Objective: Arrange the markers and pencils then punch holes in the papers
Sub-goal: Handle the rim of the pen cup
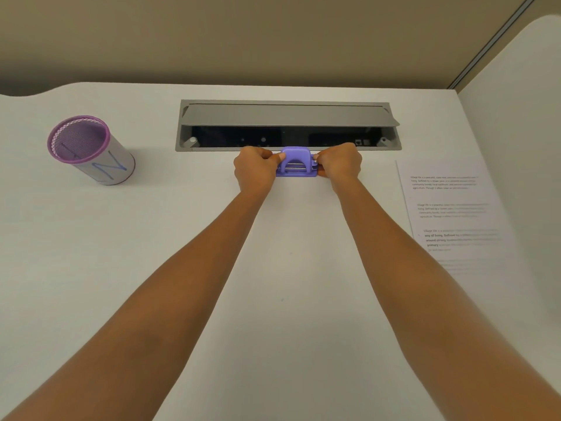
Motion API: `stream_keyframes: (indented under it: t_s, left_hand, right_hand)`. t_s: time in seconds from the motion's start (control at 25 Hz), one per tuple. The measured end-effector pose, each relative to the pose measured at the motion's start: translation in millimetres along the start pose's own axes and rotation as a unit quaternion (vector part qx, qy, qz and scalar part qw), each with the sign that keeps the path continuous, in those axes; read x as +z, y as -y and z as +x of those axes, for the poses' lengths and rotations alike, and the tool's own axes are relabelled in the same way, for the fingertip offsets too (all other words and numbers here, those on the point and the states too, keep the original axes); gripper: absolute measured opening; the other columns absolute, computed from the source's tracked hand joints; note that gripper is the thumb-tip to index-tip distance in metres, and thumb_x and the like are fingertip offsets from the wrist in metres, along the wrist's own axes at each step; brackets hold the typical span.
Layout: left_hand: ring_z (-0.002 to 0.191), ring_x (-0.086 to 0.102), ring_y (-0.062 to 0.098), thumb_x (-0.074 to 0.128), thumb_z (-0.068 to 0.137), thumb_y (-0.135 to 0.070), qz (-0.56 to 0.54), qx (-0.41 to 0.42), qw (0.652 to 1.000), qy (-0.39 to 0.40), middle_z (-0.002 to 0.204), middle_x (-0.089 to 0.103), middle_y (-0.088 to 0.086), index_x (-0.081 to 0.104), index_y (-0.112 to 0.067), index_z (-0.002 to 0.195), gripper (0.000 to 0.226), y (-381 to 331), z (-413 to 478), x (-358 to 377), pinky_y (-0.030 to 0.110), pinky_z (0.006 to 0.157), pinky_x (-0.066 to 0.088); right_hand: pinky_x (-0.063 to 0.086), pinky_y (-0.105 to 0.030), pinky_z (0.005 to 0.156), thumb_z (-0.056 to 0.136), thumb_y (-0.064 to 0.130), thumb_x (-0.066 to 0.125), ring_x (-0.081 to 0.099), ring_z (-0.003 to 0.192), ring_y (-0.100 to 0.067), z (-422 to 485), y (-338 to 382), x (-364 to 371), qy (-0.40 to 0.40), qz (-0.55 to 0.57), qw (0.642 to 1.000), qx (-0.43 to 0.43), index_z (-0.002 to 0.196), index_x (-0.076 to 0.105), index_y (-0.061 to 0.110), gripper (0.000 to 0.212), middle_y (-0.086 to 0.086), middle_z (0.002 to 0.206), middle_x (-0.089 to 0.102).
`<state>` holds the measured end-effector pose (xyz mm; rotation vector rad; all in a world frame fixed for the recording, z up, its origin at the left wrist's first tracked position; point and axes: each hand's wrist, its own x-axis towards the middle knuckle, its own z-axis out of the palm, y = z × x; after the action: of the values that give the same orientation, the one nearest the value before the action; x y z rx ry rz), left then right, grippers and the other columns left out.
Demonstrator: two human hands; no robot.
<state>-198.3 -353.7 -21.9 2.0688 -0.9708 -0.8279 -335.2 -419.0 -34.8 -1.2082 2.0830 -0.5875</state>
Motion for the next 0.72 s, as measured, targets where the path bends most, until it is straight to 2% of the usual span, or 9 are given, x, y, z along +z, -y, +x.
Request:
stream_keyframes:
  t_s: [0.12,0.24,0.28,0.36,0.48,0.6,0.72]
  left_hand:
    - [0.102,0.065,0.022,0.067,0.086,-0.034,-0.025,-0.002,1.0,0.012,0.116,0.069,0.01,0.064,-0.006,0.118,0.043,3.1,-4.3,-5.0,0.029,0.09,0.048]
    - [0.1,0.067,0.021,0.07,0.083,-0.034,-0.046,-0.003,0.999,0.014,0.114,0.07,0.007,0.063,-0.009,0.119,0.045,21.5,-22.3,-16.5,0.029,0.091,0.049]
    - [0.097,0.067,0.018,0.071,0.083,-0.034,-0.038,0.008,0.999,0.011,0.111,0.071,0.005,0.064,-0.011,0.117,0.042,30.0,-33.3,-21.5,0.026,0.089,0.049]
    - [0.092,0.066,0.011,0.07,0.084,-0.029,-0.016,0.039,0.999,0.016,0.108,0.072,-0.001,0.068,-0.014,0.112,0.032,49.7,-62.5,-31.5,0.021,0.086,0.047]
    - [0.087,0.066,0.007,0.068,0.084,-0.024,0.013,0.085,0.996,0.032,0.104,0.072,-0.006,0.072,-0.019,0.104,0.02,78.2,-111.4,-43.0,0.024,0.084,0.05]
    - [0.094,0.065,0.011,0.066,0.085,-0.022,0.066,0.136,0.987,0.048,0.103,0.07,-0.009,0.072,-0.022,0.1,0.016,100.0,-150.9,-46.2,0.028,0.084,0.051]
    - [0.106,0.057,0.01,0.062,0.088,-0.028,0.15,0.175,0.97,0.077,0.112,0.065,-0.011,0.071,-0.023,0.106,0.02,113.0,-178.1,-44.7,0.019,0.082,0.043]
  right_hand:
    - [0.059,-0.035,0.087,0.088,0.026,0.069,0.072,0.087,-0.025,-2.3,-2.8,-4.2,0.01,0.037,0.999,0.018,0.094,0.07,0.005,0.022,-0.012,0.097,0.074]
    - [0.057,-0.027,0.084,0.089,0.025,0.067,0.067,0.066,-0.016,-21.9,-15.1,-17.7,0.0,0.073,0.997,0.038,0.067,0.062,0.01,0.027,-0.006,0.078,0.069]
    - [0.055,-0.027,0.082,0.089,0.024,0.067,0.065,0.063,-0.016,-33.1,-22.9,-21.7,-0.005,0.079,0.996,0.029,0.067,0.064,0.01,0.026,-0.005,0.075,0.067]
    - [0.056,-0.03,0.084,0.087,0.021,0.068,0.069,0.071,-0.022,-58.3,-43.9,-27.6,0.006,0.097,0.995,-0.009,0.083,0.076,0.008,0.016,-0.006,0.076,0.071]
    - [0.05,-0.023,0.078,0.084,0.018,0.068,0.066,0.077,-0.018,-97.0,-71.9,-36.5,0.051,0.08,0.993,-0.073,0.092,0.079,0.011,0.015,-0.006,0.083,0.075]
    - [0.043,-0.018,0.077,0.084,0.017,0.069,0.063,0.081,-0.012,-131.2,-93.7,-41.0,0.085,0.029,0.988,-0.126,0.092,0.079,0.012,0.014,-0.003,0.09,0.075]
    - [0.047,-0.018,0.083,0.085,0.013,0.07,0.066,0.088,-0.015,-158.8,-110.2,-37.5,0.112,0.002,0.977,-0.184,0.095,0.078,0.01,0.013,-0.004,0.098,0.074]
